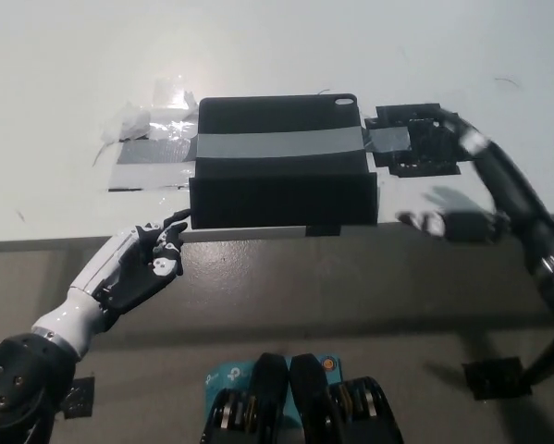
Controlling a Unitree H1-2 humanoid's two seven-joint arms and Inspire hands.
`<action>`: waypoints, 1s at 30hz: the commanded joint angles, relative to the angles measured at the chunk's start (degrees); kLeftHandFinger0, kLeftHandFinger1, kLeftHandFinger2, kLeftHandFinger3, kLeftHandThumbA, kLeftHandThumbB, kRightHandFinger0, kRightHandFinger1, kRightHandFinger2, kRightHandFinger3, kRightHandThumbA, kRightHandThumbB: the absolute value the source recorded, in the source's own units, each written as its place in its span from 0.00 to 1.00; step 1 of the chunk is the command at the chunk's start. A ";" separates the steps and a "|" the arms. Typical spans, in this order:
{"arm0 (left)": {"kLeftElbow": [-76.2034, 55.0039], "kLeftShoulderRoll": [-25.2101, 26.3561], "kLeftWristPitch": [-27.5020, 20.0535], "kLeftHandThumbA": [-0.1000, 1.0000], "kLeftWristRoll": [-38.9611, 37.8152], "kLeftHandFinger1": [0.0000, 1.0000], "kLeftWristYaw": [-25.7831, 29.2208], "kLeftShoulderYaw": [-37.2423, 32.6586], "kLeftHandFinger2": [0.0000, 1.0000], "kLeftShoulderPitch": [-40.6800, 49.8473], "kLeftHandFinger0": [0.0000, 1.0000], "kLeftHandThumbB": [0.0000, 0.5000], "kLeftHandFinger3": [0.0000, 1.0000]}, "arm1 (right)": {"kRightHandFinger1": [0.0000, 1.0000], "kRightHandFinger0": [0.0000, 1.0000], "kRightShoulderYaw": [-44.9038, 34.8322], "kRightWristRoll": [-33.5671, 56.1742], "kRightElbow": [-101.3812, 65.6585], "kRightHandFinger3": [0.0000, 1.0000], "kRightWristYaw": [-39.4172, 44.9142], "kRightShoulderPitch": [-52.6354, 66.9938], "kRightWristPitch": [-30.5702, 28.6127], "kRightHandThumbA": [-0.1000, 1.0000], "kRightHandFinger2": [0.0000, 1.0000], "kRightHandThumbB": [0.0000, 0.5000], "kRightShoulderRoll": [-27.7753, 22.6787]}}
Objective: The robot uses its right hand to pull the cover of a folded tablet cover kept in the middle of the desk
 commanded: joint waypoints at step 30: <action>-3.13 0.81 0.96 0.66 -0.24 1.00 -1.44 0.40 1.00 -0.68 1.00 0.43 1.00 | 1.00 1.00 26.02 -19.29 43.93 1.00 19.44 -29.86 2.42 0.73 1.00 1.00 8.16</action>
